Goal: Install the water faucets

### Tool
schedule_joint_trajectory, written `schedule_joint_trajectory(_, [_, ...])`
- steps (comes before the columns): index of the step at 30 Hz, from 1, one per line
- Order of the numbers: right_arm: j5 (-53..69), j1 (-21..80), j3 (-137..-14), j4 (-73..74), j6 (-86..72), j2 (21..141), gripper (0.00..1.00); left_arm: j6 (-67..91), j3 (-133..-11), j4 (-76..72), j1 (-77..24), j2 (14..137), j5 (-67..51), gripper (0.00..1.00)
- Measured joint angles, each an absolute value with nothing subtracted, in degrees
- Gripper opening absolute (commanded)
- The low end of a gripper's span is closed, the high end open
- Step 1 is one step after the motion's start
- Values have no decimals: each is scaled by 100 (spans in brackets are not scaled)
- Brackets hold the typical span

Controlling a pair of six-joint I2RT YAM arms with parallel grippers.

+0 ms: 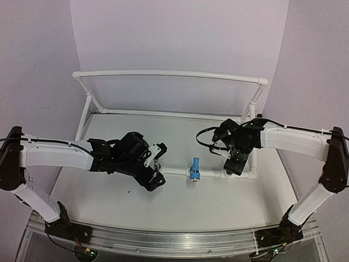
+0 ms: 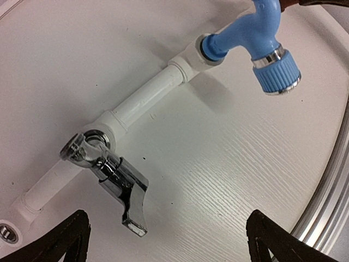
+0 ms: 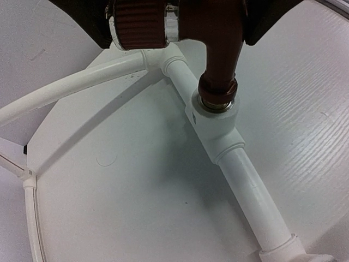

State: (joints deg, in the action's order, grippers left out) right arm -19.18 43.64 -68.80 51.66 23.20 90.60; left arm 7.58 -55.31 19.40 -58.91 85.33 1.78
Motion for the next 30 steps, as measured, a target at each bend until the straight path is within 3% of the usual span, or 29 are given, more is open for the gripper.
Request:
schedule_joint_trajectory(14, [-1406,2781,-7040,4090,4420,9316,0,797,-5923,1498,-5843,8984,110,100])
schedule_joint_trajectory(30, [-1170,2621,-6905,3647,7271,9260,0,906,-6211,1504,-5843,9149,-290,100])
